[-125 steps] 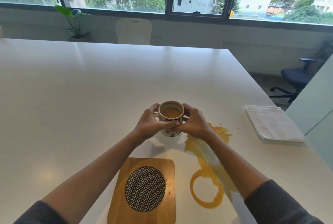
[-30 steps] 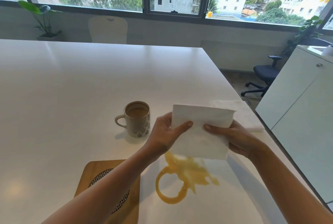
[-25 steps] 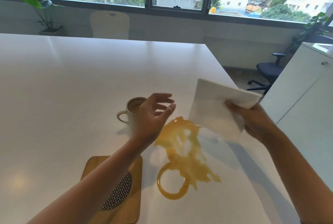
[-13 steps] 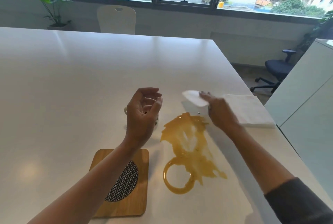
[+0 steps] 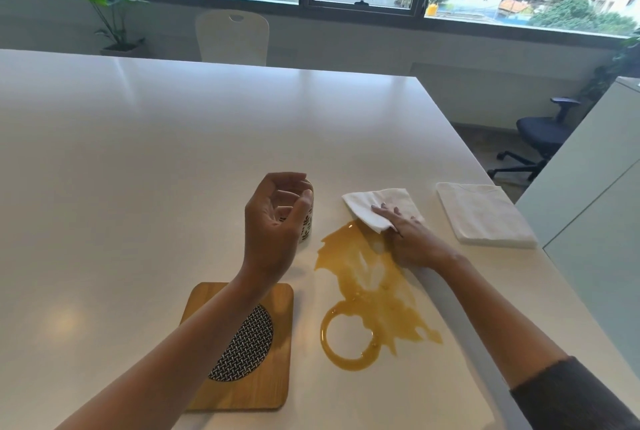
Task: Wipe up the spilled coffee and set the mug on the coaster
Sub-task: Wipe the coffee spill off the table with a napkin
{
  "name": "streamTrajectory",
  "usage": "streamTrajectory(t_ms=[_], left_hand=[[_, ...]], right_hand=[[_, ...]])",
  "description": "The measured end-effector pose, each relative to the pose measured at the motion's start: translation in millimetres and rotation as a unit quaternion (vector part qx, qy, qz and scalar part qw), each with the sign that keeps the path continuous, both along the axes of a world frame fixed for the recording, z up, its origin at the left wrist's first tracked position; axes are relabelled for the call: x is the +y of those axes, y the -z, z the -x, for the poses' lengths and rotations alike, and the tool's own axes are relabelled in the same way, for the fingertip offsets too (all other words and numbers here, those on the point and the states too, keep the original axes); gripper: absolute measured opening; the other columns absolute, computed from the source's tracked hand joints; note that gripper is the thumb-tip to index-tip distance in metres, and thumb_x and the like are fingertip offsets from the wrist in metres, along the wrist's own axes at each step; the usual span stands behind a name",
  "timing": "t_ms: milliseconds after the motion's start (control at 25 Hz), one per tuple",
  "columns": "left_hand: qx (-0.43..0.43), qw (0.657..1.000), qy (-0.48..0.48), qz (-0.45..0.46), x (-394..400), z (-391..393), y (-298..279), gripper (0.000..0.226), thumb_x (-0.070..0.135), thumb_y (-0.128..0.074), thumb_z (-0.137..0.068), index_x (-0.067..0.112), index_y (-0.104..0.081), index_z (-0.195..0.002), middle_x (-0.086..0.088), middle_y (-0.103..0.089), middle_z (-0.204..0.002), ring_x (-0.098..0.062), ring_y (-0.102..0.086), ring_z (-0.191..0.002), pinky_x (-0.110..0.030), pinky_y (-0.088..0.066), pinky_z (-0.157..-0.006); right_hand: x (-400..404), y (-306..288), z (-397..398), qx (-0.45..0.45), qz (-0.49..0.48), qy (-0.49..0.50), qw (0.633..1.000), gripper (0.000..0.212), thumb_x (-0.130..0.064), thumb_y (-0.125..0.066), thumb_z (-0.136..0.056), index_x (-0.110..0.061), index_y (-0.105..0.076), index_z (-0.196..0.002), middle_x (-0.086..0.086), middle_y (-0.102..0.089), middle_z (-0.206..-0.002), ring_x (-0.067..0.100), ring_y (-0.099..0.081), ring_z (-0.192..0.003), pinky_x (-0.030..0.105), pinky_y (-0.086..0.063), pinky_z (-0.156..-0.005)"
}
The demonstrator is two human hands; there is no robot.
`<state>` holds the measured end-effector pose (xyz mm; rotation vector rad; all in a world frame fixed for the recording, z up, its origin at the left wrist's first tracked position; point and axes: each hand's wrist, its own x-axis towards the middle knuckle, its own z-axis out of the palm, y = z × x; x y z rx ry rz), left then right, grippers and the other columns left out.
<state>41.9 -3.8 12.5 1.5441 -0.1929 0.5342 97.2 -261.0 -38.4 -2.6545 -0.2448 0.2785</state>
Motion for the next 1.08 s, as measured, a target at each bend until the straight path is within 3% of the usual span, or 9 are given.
streamTrajectory(t_ms=[200,360,480,560,640,680,840,1000,1080], left_hand=[[-0.004,1.000,-0.007,-0.013,-6.2,4.1,-1.6,0.024,0.023,-0.065,-0.089,0.010,-0.068,-0.109,-0.001,-0.074,-0.098,-0.014,-0.071,-0.088,-0.015,-0.054,-0.075],[-0.011,1.000,-0.007,-0.011,-4.9,6.8,-0.9,0.020,0.019,-0.065,-0.089,0.011,-0.068,-0.108,-0.002,-0.075,-0.098,-0.016,-0.071,-0.088,-0.019,-0.055,-0.075],[-0.010,1.000,-0.003,-0.002,-1.9,10.9,-0.2,0.018,0.018,-0.065,-0.089,0.013,-0.068,-0.106,-0.003,-0.074,-0.099,-0.019,-0.070,-0.088,-0.020,-0.056,-0.075],[-0.006,1.000,0.002,0.008,0.5,13.3,-1.4,0.016,0.016,-0.065,-0.089,0.017,-0.068,-0.105,-0.004,-0.074,-0.099,-0.019,-0.069,-0.088,-0.021,-0.055,-0.075],[-0.008,1.000,0.010,0.017,3.0,15.2,-3.4,0.017,0.013,-0.065,-0.089,0.023,-0.067,-0.102,-0.003,-0.073,-0.099,-0.018,-0.068,-0.086,-0.024,-0.056,-0.076],[-0.011,1.000,0.011,0.020,4.2,16.3,-4.3,0.018,0.011,-0.065,-0.090,0.026,-0.067,-0.101,-0.001,-0.074,-0.099,-0.017,-0.068,-0.086,-0.026,-0.057,-0.076],[-0.013,1.000,0.001,0.020,8.0,19.5,-5.7,0.020,0.012,-0.065,-0.090,0.029,-0.067,-0.100,0.002,-0.073,-0.098,-0.019,-0.069,-0.086,-0.032,-0.059,-0.078],[-0.012,1.000,0.003,0.018,6.6,23.3,-3.4,0.017,0.010,-0.065,-0.090,0.025,-0.068,-0.099,0.003,-0.073,-0.099,-0.019,-0.069,-0.085,-0.030,-0.059,-0.077],[0.000,1.000,0.012,0.015,7.6,24.4,-1.5,0.014,0.011,-0.065,-0.091,0.023,-0.070,-0.097,0.002,-0.074,-0.093,-0.018,-0.069,-0.083,-0.028,-0.059,-0.074]], right_hand=[[25.7,2.1,23.0,0.004,0.022,-0.027,0.999,0.053,-0.021,-0.028,-0.106,-0.030,-0.020,-0.158,-0.003,-0.008,-0.168,0.024,0.000,-0.155,0.046,0.001,-0.125],[36.2,-7.6,45.1,0.021,0.022,-0.038,0.999,0.053,-0.021,-0.030,-0.106,-0.033,-0.023,-0.157,-0.007,-0.009,-0.167,0.023,-0.001,-0.155,0.044,0.000,-0.123],[39.9,-15.5,66.1,0.029,-0.002,-0.057,0.998,0.045,-0.033,-0.029,-0.106,-0.038,-0.037,-0.150,-0.012,-0.028,-0.162,0.015,-0.020,-0.151,0.042,-0.016,-0.122],[36.3,-25.0,74.7,0.005,-0.027,-0.049,0.998,0.035,-0.041,-0.030,-0.104,-0.038,-0.064,-0.116,-0.011,-0.067,-0.123,0.007,-0.060,-0.115,0.029,-0.047,-0.096],[28.9,-35.2,71.3,-0.006,-0.070,0.020,0.997,0.040,-0.043,-0.036,-0.104,-0.030,-0.059,-0.075,-0.013,-0.063,-0.075,0.005,-0.061,-0.070,0.016,-0.045,-0.062],[23.6,-38.6,66.9,-0.001,-0.108,0.073,0.991,0.042,-0.044,-0.038,-0.104,-0.026,-0.056,-0.070,-0.013,-0.059,-0.072,0.005,-0.057,-0.066,0.016,-0.044,-0.060],[5.2,-47.6,46.1,-0.021,-0.285,0.248,0.926,0.049,-0.045,-0.038,-0.104,-0.006,-0.067,-0.097,0.014,-0.072,-0.093,0.029,-0.068,-0.086,0.046,-0.052,-0.084],[15.8,-49.6,38.6,-0.101,-0.195,0.248,0.944,0.040,-0.043,-0.037,-0.105,-0.012,-0.062,-0.099,0.009,-0.061,-0.089,0.006,-0.052,-0.065,0.032,-0.038,-0.063],[33.2,-43.0,36.3,-0.098,-0.146,0.208,0.962,0.039,-0.037,-0.037,-0.106,-0.008,-0.064,-0.110,0.012,-0.060,-0.093,0.013,-0.049,-0.065,0.030,-0.034,-0.063]])
